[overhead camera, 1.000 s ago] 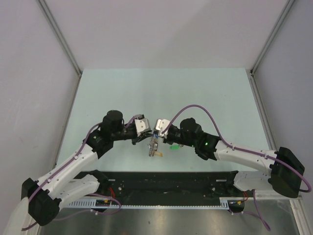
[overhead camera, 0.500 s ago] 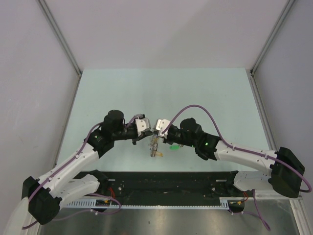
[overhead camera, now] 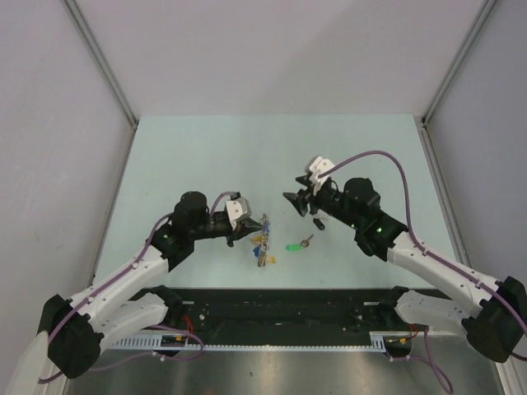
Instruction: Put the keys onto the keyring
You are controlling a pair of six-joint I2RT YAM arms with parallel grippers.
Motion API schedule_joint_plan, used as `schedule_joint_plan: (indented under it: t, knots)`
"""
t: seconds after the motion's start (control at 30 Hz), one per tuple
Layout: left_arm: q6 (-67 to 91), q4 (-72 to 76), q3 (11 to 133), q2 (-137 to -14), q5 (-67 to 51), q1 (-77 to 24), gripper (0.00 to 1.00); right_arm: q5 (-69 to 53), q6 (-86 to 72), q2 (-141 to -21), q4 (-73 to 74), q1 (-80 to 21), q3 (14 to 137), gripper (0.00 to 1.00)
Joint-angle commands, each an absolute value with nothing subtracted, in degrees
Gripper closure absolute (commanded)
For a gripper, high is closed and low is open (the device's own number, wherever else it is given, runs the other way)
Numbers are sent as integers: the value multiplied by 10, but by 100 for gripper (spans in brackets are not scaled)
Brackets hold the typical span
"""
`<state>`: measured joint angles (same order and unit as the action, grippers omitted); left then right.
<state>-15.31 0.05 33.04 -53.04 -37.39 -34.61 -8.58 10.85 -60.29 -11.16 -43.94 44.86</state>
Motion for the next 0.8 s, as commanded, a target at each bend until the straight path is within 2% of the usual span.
schedule_joint_plan:
  t: [0.0, 0.2, 0.37, 0.53, 0.77]
  knots:
    - [-112, 85, 332, -535, -407, -346, 100, -47, 5, -617, -38, -368, 467, 41]
    - [-105, 75, 341, -551, -412, -345, 100, -33, -32, -674, -4, -310, 446, 39]
    - [-107, 50, 354, -560, -395, -341, 100, -33, -20, -731, 24, -292, 446, 42]
    - [-108, 27, 367, -572, -388, -340, 100, -32, -12, -793, 32, -280, 450, 55]
    - [-112, 18, 374, -577, -385, -340, 100, -48, -11, -852, 40, -276, 469, 66]
